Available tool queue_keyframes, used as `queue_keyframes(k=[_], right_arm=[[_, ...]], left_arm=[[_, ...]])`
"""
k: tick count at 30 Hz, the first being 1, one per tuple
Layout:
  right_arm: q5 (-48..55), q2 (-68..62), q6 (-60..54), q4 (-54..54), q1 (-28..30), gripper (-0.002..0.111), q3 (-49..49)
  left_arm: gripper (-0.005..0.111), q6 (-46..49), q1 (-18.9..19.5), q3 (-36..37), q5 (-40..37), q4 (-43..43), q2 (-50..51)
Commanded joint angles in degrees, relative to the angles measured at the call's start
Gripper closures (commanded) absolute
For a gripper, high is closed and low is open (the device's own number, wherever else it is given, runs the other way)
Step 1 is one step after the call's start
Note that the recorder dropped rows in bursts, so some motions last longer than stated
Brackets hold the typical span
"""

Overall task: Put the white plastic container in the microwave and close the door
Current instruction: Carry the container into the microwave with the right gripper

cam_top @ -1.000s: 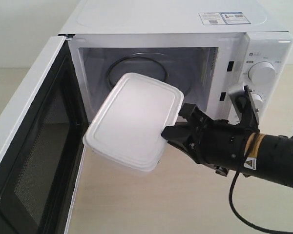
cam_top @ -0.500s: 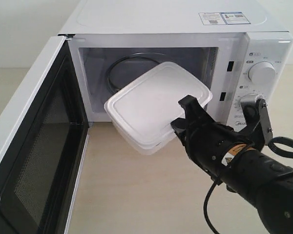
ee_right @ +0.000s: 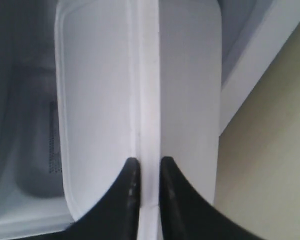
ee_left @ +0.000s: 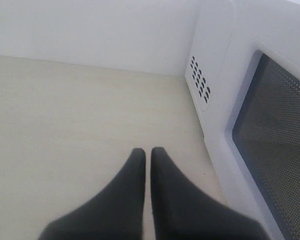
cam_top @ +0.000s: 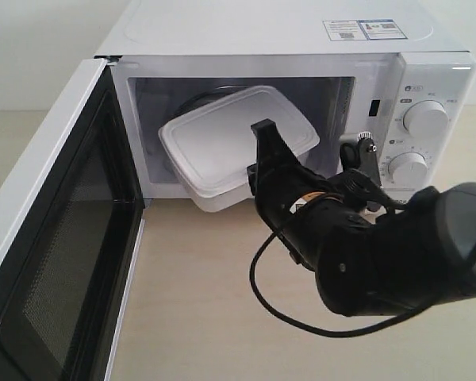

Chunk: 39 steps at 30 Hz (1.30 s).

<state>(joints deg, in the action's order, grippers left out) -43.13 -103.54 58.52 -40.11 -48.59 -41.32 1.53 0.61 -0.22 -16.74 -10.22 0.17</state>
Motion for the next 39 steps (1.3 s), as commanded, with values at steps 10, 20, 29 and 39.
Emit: queue_keyframes(k=[10,20,29,39], right_arm=[[-2.2,-5.1,-15.0,-11.4,0.8,0.108,-12.3],[5.8,-5.1,-17.1,-11.1,6.4,0.108,-16.7],[9.6,-7.2,-15.5,-9.7,8.1,0.108,-20.4],[12.7,-7.8,-17.0,-9.3,7.6,0.108,-21.3]], left_arm=[[0.102,-0.7,-0.7,0.2,-0.2,0.2,-0.2],[0.102,-0.7,-0.7,0.2,-0.2,0.2,-0.2],[0.102,-0.7,-0.7,0.2,-0.2,0.2,-0.2],[0.102,-0.7,-0.7,0.2,-0.2,0.2,-0.2]])
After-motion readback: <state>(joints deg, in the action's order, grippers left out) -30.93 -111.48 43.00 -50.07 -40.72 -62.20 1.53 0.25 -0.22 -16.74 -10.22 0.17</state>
